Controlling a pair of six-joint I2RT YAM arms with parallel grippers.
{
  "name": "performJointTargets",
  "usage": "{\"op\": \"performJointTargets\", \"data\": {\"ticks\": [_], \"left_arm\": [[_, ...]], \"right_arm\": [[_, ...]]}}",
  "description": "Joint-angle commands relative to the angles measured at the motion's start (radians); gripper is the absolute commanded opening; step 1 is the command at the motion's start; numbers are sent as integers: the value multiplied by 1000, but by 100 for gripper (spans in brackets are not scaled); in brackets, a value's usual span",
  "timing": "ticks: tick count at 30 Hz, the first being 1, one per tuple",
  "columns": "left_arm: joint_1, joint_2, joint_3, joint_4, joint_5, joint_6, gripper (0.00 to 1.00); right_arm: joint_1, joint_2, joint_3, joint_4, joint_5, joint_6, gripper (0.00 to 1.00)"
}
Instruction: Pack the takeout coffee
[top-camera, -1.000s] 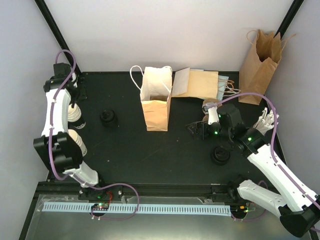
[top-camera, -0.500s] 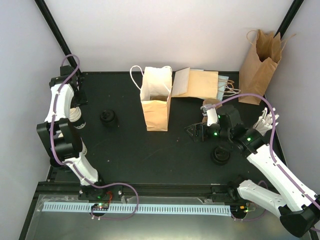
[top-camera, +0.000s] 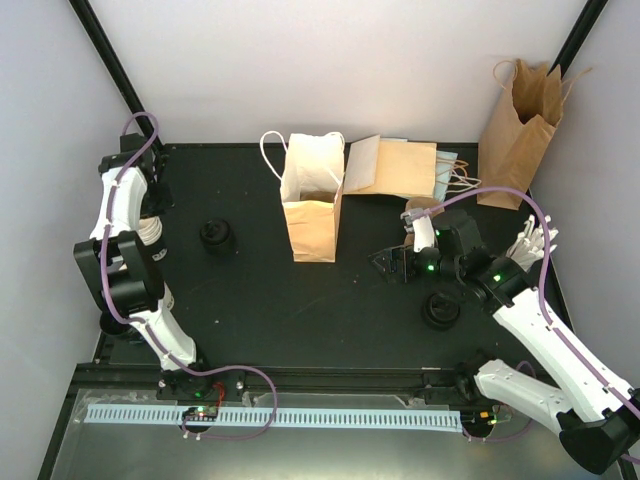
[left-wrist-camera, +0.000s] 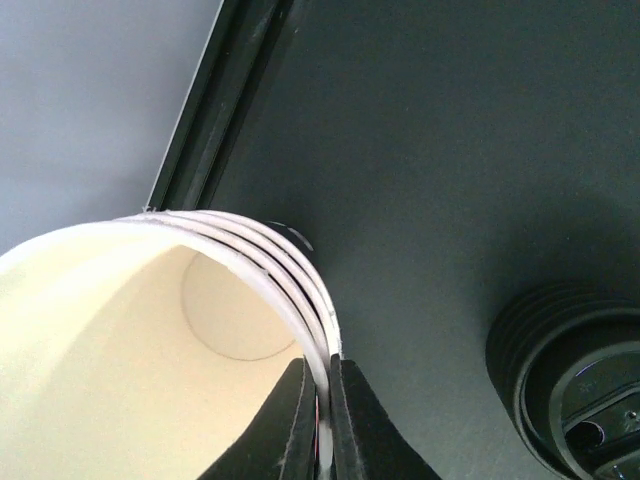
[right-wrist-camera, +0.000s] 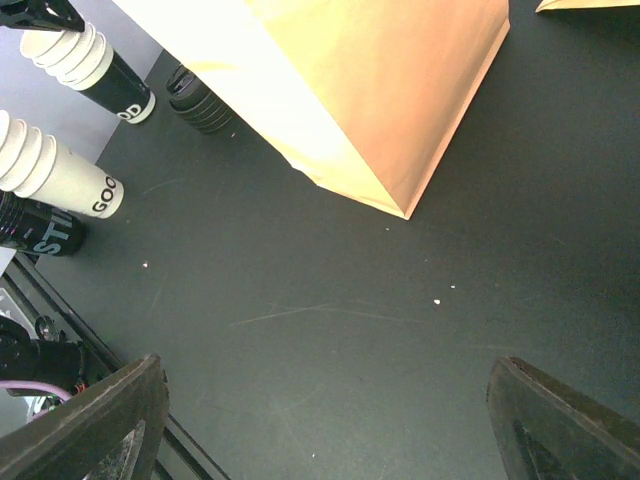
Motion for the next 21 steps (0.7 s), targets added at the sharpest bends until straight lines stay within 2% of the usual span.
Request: {"op": "performJointTargets", "data": {"ticks": [1,7,14,21], "left_arm": [[9,-24,45,-32,-28,-5,5],[8,-76,44,-32,-42,-8,2],[8,-110,35,-44,5,-9,2],[7,-186,-45,-23,124,-11,1]], "right_arm": [[-6,-2,-8,22,-10,-8,90],[-6,0,-10,22,-15,-7,89],[-6,6,-15,22,-21,-8,89],[-6,38,-14,24,-56,-16,90]]}}
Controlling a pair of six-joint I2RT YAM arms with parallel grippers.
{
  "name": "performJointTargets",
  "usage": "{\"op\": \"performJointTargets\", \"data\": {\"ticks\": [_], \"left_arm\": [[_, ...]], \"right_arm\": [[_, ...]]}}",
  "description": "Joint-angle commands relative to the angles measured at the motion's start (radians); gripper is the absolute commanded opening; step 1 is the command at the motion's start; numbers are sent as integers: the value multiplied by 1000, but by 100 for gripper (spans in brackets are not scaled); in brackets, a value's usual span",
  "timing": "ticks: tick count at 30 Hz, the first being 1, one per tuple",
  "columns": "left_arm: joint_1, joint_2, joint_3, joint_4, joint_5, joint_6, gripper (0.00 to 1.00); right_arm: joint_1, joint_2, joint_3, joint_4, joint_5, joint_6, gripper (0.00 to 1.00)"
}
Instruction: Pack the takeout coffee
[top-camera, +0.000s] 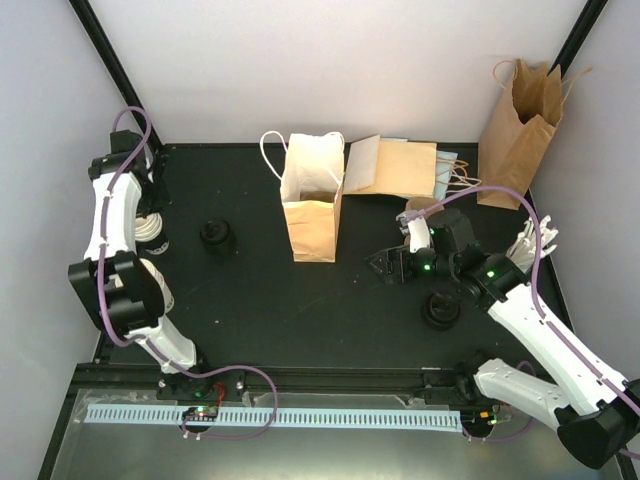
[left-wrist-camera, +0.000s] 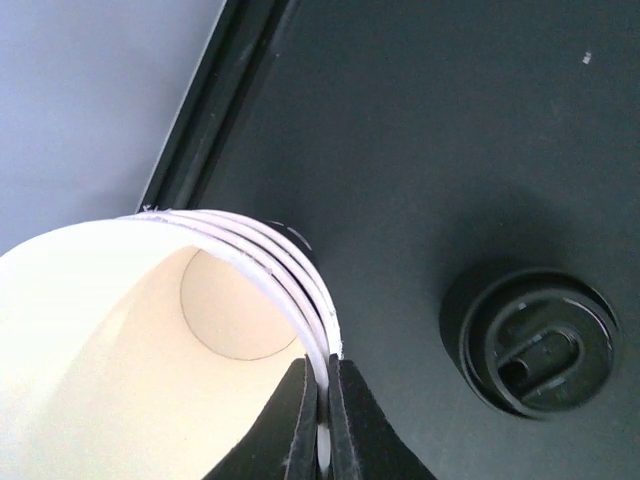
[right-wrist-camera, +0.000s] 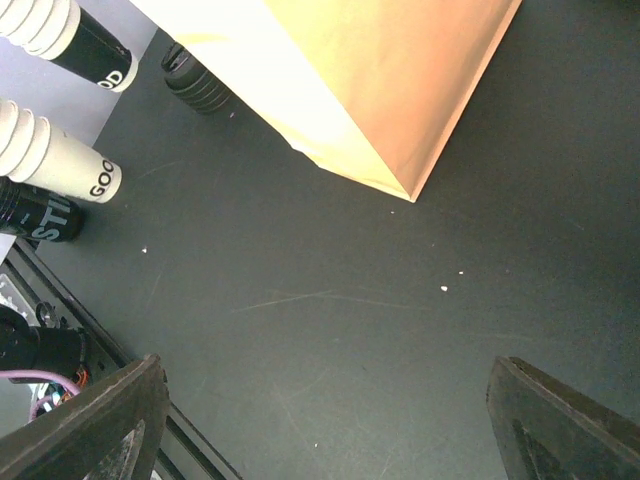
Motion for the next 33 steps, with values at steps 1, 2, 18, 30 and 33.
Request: {"op": "performJointTargets", "data": {"ticks": [1,2,18,30,33], "left_arm": [[7,-85,-47,2,103,-7,2],[7,-94,-55,5,130,-5,2],[4,-157,-142,81,306,7,2],[-67,-182,-112,-5,196,-2,2],[-92,-223,-113,-30,194,-22,1]], "right_arm": [[-6,14,0,17,-37,-14,89],[-6,13,1,17,-37,-13,90],[-5,-4,16,-6,-38,-9,90],[-4,-9,-6,78,-129,-9,90],[-2,-17,-15,116,-144,-11,89]]}}
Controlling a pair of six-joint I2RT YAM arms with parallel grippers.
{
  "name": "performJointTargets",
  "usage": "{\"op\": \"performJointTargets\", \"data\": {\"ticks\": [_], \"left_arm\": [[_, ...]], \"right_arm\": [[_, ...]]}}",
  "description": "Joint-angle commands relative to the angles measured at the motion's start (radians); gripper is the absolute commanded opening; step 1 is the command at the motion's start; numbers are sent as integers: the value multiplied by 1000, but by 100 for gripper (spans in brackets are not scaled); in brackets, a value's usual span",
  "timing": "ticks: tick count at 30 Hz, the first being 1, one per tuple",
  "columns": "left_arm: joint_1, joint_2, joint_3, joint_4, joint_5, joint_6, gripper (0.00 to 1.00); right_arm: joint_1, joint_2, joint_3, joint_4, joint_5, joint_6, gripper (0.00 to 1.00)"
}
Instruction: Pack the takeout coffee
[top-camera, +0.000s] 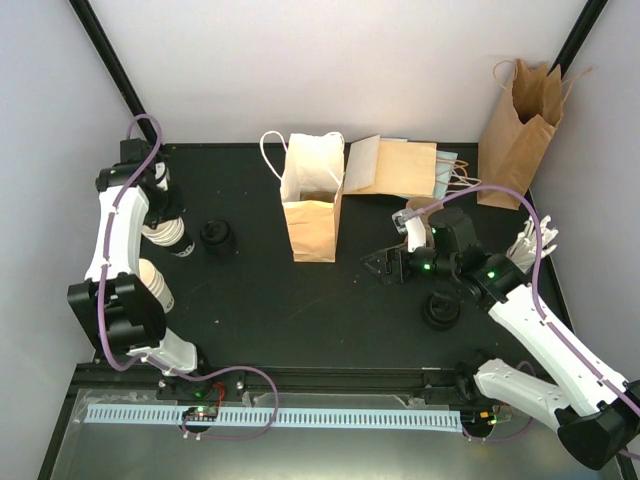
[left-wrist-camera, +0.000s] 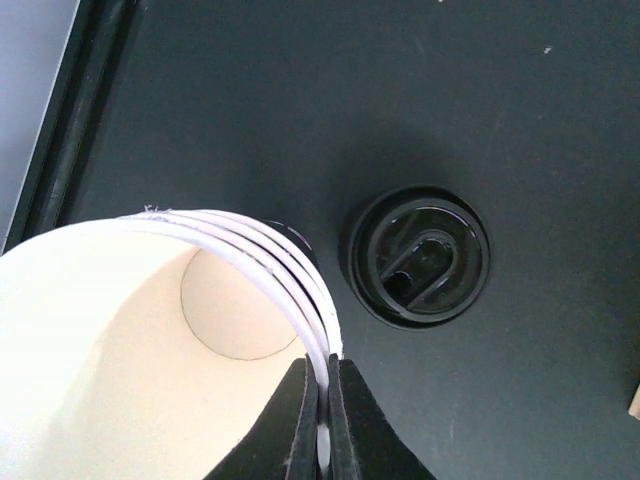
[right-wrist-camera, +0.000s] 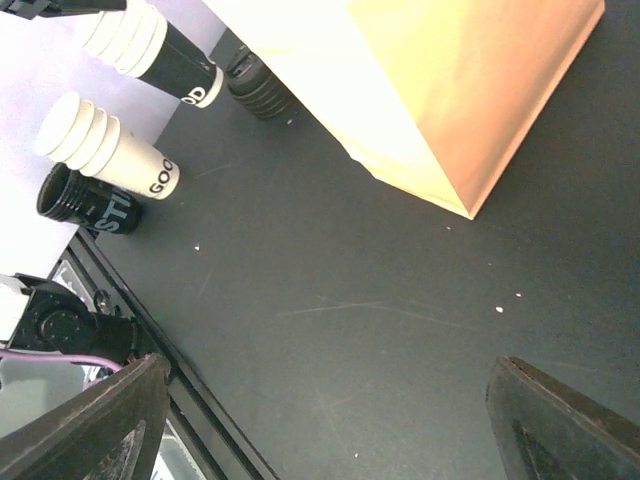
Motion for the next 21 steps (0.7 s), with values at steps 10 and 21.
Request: {"op": "performJointTargets", "data": {"ticks": [10,21], "left_arm": [[-82,-272,72,-148,169,1,2],[-360,-416,-61,-94,494,-99,2]], "right_arm": [[132,-121,-100,355,22,20,86],[196,-94,-111,554,-28,-283,100]]}}
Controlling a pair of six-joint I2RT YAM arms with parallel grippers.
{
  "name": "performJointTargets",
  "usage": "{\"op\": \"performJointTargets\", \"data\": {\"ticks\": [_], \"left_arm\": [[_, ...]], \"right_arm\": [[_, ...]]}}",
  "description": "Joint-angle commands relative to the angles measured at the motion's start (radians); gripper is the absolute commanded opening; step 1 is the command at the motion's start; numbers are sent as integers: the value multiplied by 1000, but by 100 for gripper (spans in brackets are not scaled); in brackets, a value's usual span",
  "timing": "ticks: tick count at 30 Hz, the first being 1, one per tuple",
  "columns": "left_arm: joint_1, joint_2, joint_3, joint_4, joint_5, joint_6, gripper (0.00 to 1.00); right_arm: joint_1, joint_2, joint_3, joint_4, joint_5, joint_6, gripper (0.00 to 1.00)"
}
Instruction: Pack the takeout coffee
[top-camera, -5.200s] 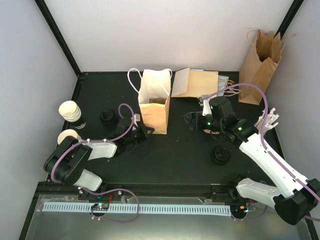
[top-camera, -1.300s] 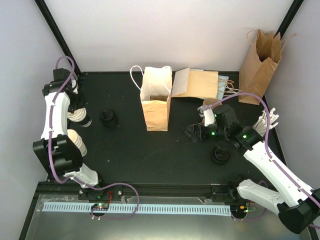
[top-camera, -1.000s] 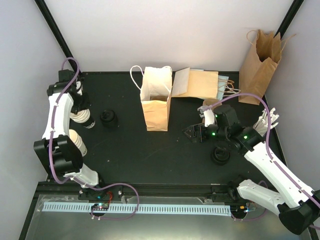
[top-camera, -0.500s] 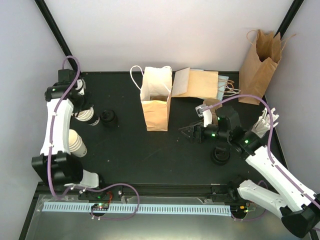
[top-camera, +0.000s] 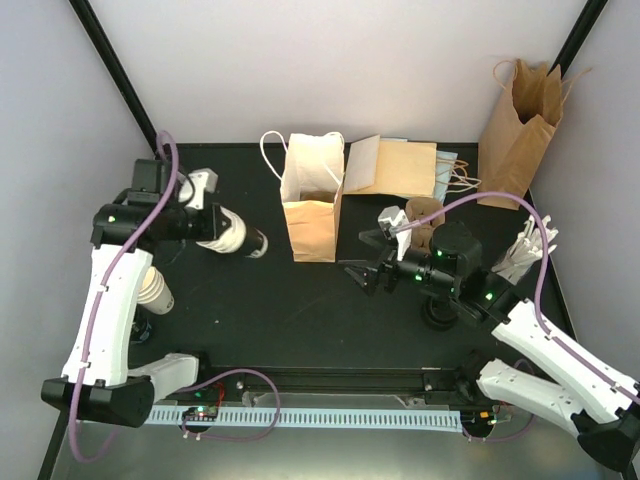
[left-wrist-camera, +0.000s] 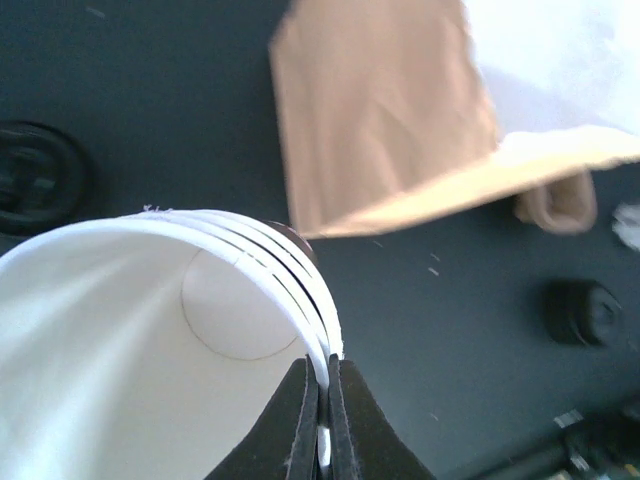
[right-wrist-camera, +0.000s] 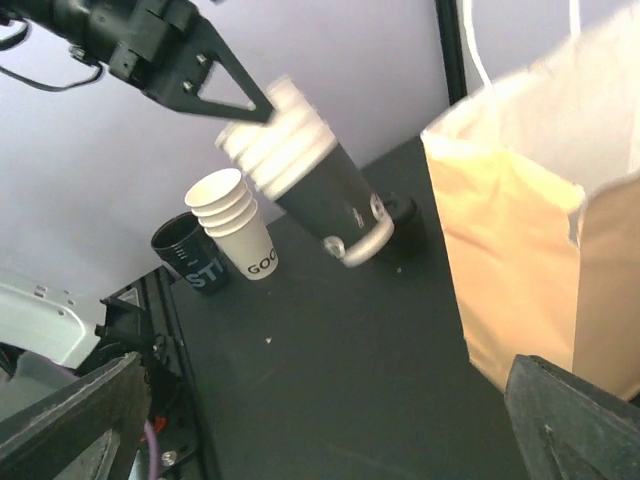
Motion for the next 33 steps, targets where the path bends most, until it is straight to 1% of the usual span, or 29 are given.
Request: {"op": "performJointTargets", "data": {"ticks": [1,3,4,6,9,11,14,16,21,24,29,33], "left_arm": [[-110,-24,-51,54,163,-74,2],[-141,-37,-59,58,165,-87,2],[-152,-42,-62,60,170,-91,2],[-167,-56,-73,63,205,-92,1],[-187,-79,-100,66,248,-90,2],[-202,-93,-122,64,272,-85,2],[-220,-106,-142,49,278,-70,1],[-224,-115,-151,35,267,-62,2],[-229,-136,-150,-18,215,-33,2],[-231,-133,-130,-70,161,-10,2],[-234,-147,-119,-93,180,11,2],[-234,-152,-122,-83,211,15,1]], "right_arm": [[6,4,-20,142,-96,-254,100],[11,9,-43,173,-195,-376,100],[20,18,-45,179,-212,-415,100],[67,50,-21,147,-164,-483,100],[162,128,32,85,-43,-575,100],[229,184,60,75,37,-614,100],[265,260,82,141,108,-606,100],[273,305,103,178,126,-584,100],[325,432,180,221,206,-598,100],[335,506,203,266,247,-575,100],[339,590,210,356,292,-521,100],[339,633,223,337,301,-516,100]]}}
